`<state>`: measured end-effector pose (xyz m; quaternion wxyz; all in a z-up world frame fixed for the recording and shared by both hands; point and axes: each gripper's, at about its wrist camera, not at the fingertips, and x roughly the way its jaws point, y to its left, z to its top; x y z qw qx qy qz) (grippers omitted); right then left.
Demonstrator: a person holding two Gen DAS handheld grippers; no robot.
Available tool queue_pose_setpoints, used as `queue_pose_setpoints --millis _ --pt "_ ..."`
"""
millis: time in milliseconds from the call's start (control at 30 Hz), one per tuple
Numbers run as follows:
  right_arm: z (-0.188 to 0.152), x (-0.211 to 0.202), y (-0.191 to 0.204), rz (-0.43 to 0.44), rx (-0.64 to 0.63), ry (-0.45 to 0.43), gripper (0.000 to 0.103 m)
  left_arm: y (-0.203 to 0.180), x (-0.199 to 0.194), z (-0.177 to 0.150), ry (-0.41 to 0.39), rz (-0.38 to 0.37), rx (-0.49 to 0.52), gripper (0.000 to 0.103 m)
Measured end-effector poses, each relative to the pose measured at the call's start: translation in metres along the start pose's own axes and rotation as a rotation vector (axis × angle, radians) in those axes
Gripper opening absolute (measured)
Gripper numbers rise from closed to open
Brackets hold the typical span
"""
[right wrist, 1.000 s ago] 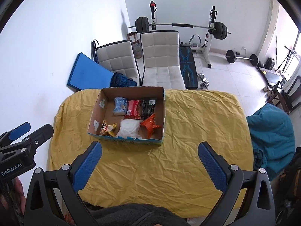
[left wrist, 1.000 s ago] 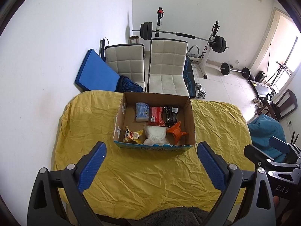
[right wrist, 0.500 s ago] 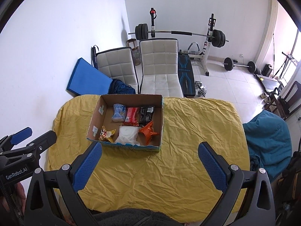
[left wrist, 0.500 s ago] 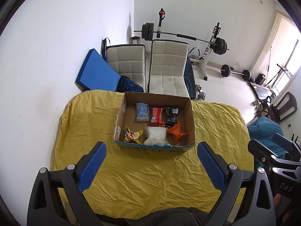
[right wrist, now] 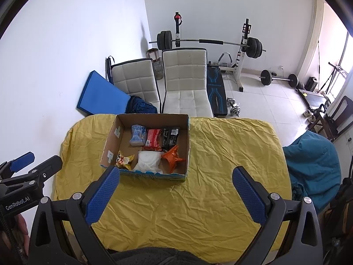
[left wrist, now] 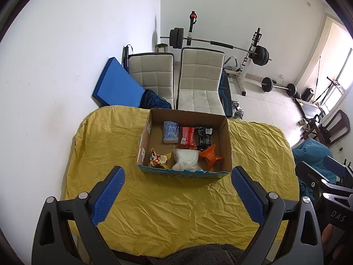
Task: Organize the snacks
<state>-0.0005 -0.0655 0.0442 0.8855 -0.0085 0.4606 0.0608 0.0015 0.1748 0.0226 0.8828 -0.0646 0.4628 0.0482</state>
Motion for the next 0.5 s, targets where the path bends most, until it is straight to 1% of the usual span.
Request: queue_pose_setpoints --millis 500 --pt "-0.0005 0.0008 0.0014 -0.002 -0.002 0.004 0.103 0.0026 -0.0012 0.0002 -0.004 -0.001 -0.006 0.099"
